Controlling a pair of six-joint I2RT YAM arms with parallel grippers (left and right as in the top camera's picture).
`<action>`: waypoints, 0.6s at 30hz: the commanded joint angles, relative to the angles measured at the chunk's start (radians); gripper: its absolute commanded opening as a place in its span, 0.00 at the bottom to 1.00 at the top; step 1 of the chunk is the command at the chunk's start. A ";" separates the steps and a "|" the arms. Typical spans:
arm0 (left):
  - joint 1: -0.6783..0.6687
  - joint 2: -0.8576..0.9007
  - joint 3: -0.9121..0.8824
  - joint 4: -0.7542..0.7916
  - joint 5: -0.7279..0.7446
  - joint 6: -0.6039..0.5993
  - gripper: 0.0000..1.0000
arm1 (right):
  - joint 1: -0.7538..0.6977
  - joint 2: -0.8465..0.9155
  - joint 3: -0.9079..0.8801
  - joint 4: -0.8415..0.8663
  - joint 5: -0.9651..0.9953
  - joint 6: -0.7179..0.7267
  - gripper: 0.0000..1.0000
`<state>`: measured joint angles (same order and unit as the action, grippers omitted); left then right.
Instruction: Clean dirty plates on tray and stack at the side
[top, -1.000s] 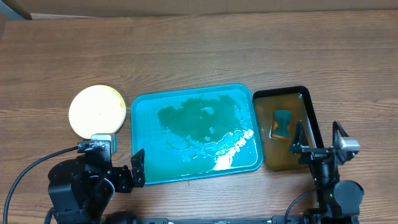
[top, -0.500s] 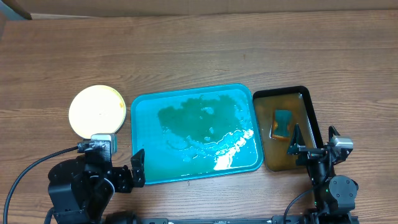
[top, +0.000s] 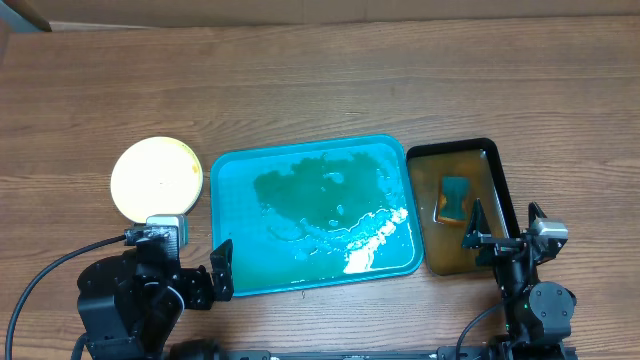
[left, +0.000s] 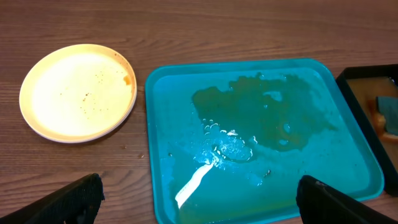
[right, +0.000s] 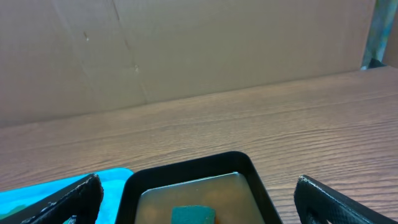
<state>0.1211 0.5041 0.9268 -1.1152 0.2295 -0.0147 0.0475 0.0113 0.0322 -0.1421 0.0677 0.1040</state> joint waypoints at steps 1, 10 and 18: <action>0.001 -0.007 -0.005 0.000 0.014 0.027 1.00 | -0.003 -0.008 0.002 0.008 0.013 -0.004 1.00; -0.026 -0.029 -0.010 -0.005 -0.022 0.042 1.00 | -0.003 -0.008 0.002 0.008 0.013 -0.004 1.00; -0.069 -0.209 -0.223 0.185 -0.016 0.051 1.00 | -0.003 -0.008 0.002 0.008 0.013 -0.004 1.00</action>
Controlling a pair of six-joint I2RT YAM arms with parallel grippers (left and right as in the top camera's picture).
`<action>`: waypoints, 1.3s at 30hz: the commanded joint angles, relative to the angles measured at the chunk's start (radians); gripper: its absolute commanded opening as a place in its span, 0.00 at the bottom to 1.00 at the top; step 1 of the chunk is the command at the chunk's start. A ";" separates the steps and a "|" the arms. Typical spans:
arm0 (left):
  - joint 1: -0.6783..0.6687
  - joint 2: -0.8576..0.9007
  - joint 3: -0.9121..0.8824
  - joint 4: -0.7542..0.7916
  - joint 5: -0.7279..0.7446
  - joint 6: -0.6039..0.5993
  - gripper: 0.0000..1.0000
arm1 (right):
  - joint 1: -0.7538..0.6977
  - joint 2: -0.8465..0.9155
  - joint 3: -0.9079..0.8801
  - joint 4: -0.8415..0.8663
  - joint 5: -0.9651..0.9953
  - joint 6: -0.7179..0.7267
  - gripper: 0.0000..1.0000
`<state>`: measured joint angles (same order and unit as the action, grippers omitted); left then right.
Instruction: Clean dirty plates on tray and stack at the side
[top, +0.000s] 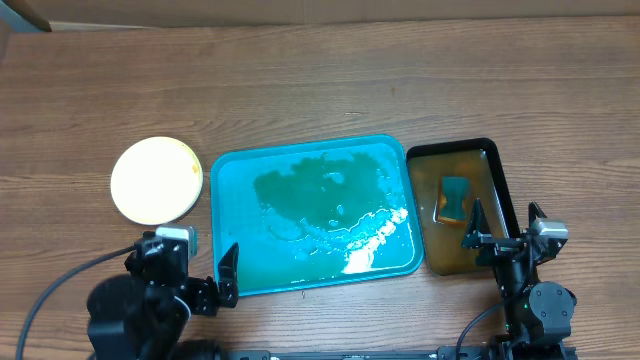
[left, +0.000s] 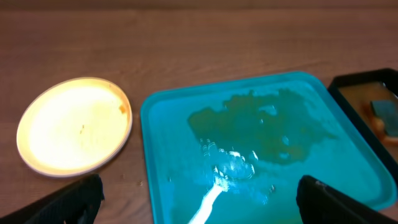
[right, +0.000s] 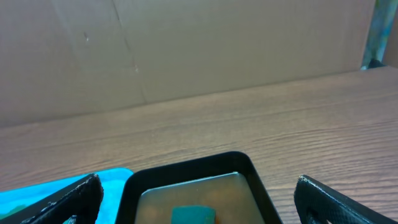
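A cream plate lies on the wooden table just left of the blue tray, with a small orange speck near its right rim. The tray holds only a film of water. My left gripper stands open near the table's front edge, in front of the plate and the tray's left corner, with nothing between its fingers. My right gripper is open at the near end of the black tub, holding nothing.
The black tub right of the tray holds brownish water and a teal sponge. A cardboard wall runs along the table's far edge.
My left gripper has drawn back toward the front edge and slightly right, so the plate and tray sit farther off in its view. The right arm, plate, tray and sponge have not moved.
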<state>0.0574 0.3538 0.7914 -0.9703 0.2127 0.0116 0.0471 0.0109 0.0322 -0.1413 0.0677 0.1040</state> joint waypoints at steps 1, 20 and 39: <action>-0.005 -0.092 -0.140 0.091 0.014 0.026 1.00 | -0.003 -0.008 0.002 0.008 0.013 -0.004 1.00; -0.008 -0.350 -0.786 1.098 0.038 -0.075 1.00 | -0.003 -0.008 0.002 0.008 0.013 -0.004 1.00; -0.008 -0.350 -0.787 0.916 0.013 -0.079 1.00 | -0.003 -0.008 0.002 0.008 0.013 -0.004 1.00</action>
